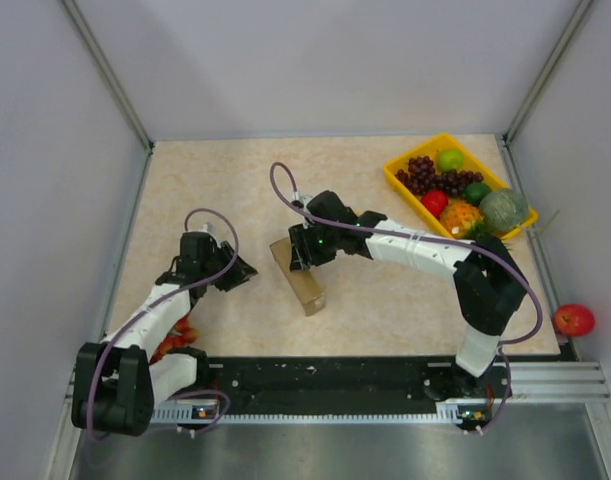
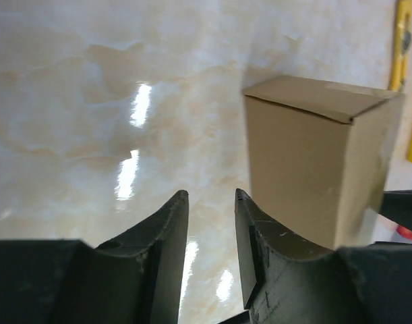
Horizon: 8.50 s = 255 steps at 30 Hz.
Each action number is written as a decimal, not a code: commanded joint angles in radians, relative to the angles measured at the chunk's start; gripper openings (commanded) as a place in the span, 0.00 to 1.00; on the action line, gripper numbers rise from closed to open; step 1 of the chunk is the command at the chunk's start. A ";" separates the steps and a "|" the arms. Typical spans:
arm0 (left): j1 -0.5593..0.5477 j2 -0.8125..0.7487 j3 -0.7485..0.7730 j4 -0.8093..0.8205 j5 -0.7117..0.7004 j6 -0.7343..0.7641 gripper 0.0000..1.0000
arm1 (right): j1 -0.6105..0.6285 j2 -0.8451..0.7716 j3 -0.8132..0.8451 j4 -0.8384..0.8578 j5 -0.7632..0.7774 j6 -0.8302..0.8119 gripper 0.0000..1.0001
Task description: Unpack the express box
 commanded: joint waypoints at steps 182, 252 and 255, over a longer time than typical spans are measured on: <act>-0.086 0.139 -0.265 0.503 0.166 -0.144 0.37 | -0.001 0.076 -0.095 -0.029 0.239 0.091 0.45; -0.053 -0.011 0.335 -0.223 0.455 0.182 0.00 | -0.033 -0.217 -0.020 -0.094 0.277 -0.008 0.66; -0.053 -0.006 0.328 -0.220 0.453 0.149 0.00 | -0.027 -0.221 -0.026 -0.055 0.237 -0.011 0.59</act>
